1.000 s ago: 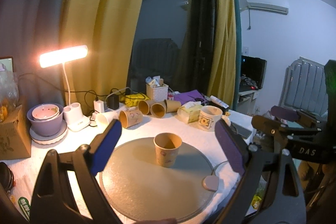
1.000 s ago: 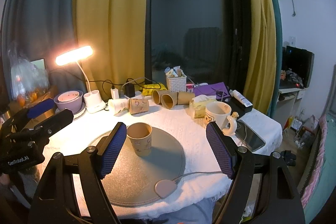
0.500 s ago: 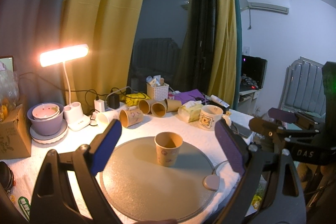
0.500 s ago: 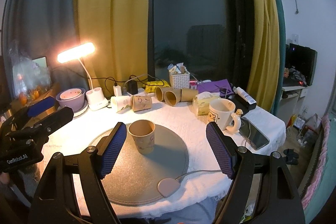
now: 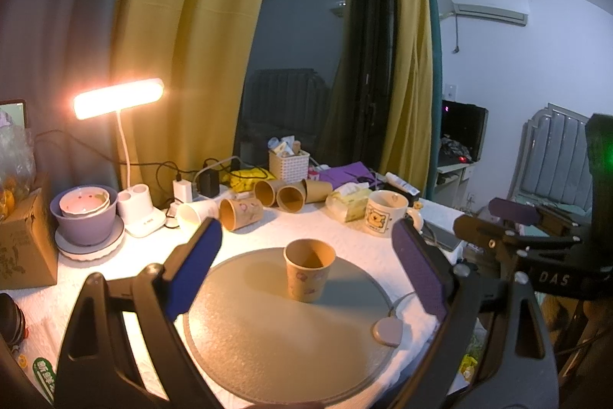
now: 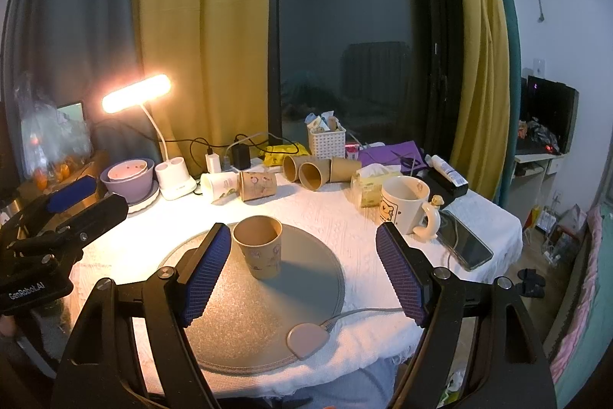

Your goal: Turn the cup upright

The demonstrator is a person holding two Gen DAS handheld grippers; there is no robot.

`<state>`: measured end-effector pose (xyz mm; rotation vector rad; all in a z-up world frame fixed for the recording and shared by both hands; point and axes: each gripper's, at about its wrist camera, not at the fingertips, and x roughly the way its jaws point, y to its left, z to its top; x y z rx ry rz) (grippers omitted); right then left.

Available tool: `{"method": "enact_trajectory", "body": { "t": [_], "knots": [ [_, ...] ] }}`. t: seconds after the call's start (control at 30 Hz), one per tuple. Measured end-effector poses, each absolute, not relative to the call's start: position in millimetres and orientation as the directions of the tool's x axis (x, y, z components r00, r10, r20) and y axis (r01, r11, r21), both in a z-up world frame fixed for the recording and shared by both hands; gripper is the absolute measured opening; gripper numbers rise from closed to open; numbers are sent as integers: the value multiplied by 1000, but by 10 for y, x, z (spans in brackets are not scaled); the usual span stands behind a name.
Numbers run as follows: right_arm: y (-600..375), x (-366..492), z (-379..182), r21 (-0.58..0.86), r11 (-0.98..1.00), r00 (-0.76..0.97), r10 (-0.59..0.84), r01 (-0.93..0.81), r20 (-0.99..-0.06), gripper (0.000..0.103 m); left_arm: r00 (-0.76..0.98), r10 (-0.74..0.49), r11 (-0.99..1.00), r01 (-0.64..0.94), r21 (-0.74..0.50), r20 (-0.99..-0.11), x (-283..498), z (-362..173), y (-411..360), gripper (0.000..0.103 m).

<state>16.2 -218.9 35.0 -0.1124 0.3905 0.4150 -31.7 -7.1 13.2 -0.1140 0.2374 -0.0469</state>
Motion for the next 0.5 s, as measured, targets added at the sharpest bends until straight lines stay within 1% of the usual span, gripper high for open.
{"method": "enact_trajectory", "body": {
  "t": [0.5],
  "knots": [
    [-2181,171,359,-26,911,842,370,-413,-393,81,970,-63,992,36,-119,-233,-304,142,-56,91]
  ]
}}
